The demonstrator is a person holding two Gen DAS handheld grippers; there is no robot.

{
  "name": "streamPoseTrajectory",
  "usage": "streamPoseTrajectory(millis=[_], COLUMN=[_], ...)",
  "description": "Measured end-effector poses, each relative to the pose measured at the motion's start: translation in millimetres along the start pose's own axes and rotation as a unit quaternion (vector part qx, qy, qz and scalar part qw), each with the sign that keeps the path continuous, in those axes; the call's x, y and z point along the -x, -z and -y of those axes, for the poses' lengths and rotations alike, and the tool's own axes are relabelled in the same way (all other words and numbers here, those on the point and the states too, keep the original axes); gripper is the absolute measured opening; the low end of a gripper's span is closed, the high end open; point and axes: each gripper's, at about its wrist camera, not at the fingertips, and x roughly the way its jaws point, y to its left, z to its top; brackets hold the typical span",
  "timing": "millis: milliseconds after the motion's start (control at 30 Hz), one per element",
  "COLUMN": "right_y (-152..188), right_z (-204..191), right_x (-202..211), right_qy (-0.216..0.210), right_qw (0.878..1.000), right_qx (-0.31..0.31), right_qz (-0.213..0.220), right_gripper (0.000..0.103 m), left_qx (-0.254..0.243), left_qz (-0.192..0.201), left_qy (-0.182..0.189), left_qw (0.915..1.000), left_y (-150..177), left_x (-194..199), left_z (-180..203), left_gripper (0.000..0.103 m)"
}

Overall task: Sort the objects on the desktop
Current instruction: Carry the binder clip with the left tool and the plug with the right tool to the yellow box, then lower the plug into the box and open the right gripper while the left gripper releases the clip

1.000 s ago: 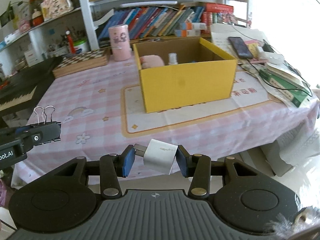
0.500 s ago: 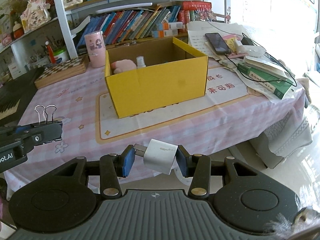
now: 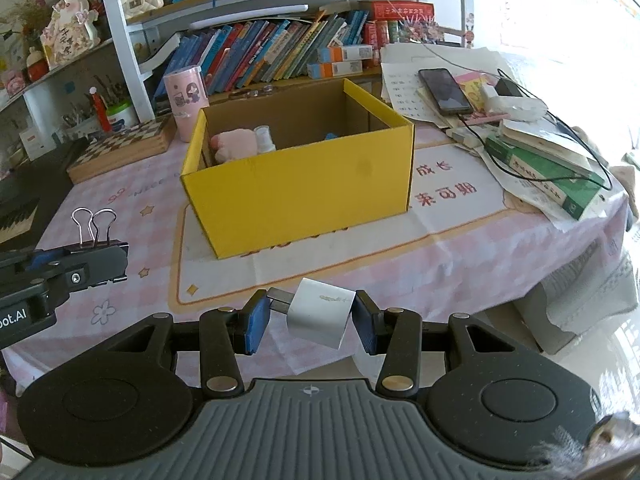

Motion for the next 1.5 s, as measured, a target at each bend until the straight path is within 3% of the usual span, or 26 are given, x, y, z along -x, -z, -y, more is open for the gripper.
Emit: streamPoseTrajectory(millis=[433,700,900,1233,1500], right_y=[-62.1,-110.1,-144.6,-179.4,-191.2], right_z=[40.3,62.1,68.7,59.3,33.1], right_x=[-32.3,-57.4,-84.6,-155.5,-222.8], right_qy=[-0.043,-0.08,-0.106,-0.135,-0.154], right_qw=[0.997,0.992,0.986,0.976,0.958], right_qx=[0.052,0.073,0.104,0.169,0.236], right_qz=[0.038,0.064,0.075,0.039,-0.05], right_gripper=[0.042,0.043,0.042,0.042,0.042], left_qx=[0.01,0.01,0.016,0.012,0.022], left_qz=[0.026,0.058,0.052,0.01,-0.033], left_qy=[-0.046,-0.097,-0.135,-0.172,-0.189], left_qw=[0.9986,0.9935,0.9893,0.985,0.9813], left_y=[-40.0,-68.8,-82.5,-83.4,-78.6], left_x=[-47.0,-73.7,-99.9,-144.8,-174.7], left_z=[26.4,35.6,34.3,28.6,23.2], left_gripper=[0.022,0.022,0.022,0.022,0.022])
